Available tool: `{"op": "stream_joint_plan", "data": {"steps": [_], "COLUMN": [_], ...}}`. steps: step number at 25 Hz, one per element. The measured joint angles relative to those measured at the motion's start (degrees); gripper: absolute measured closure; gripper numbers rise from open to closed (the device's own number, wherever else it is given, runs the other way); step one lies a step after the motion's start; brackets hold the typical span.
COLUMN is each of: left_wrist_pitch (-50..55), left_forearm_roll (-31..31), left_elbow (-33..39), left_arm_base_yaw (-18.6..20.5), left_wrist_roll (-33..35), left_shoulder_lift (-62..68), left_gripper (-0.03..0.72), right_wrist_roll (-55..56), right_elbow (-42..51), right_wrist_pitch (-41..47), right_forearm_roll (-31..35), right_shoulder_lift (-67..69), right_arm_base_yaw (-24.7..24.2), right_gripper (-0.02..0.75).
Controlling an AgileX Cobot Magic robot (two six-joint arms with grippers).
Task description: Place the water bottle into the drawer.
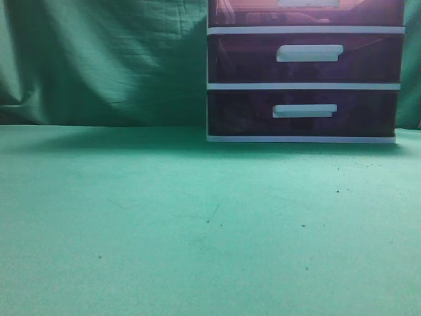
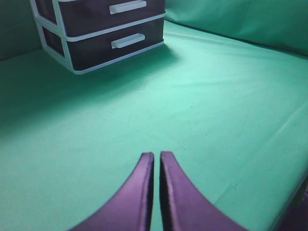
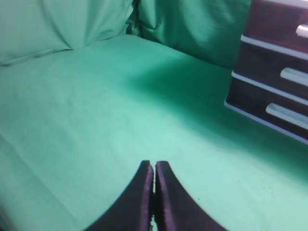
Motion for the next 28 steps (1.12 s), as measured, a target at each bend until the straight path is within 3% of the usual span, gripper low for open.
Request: {"op": "stream_joint_plan", "data": {"steps": [5, 8, 12, 18, 24, 28], "left_wrist_pitch": [0.0, 0.0, 0.0, 0.0, 0.0, 0.0], "left_forearm_roll": [0.0, 0.0, 0.0, 0.0, 0.1, 0.1], "left_elbow": [0.0, 0.0, 0.0, 0.0, 0.0, 0.0], "left_arm_base_yaw": [0.0, 0.0, 0.0, 0.0, 0.0, 0.0], "left_wrist_roll": [0.0, 0.0, 0.0, 0.0, 0.0, 0.0], "left_shoulder_lift": [0.0, 0.0, 0.0, 0.0, 0.0, 0.0], "left_gripper": [0.688, 0.688, 0.688, 0.688, 0.688, 0.688], "right_wrist_roll": [-0.4, 1.4, 21.5, 47.9, 53.1, 53.9], "right_elbow": [0.4, 0.5, 4.7, 17.4, 27.3, 31.9], "right_wrist_pitch": [1.3, -4.3, -16.5, -22.1, -26.4, -31.6], "right_forearm_roll": [0.0, -4.1, -20.0, -43.6, -47.7, -47.8], "right_shoulder_lift": [-0.1, -0.1, -0.1, -3.2, -7.6, -7.6], "right_arm_base_yaw": [0.0, 0.0, -0.9, -6.9, -14.2, -15.8], "right_gripper": [0.738, 0.738, 0.738, 0.738, 0.738, 0.738]}}
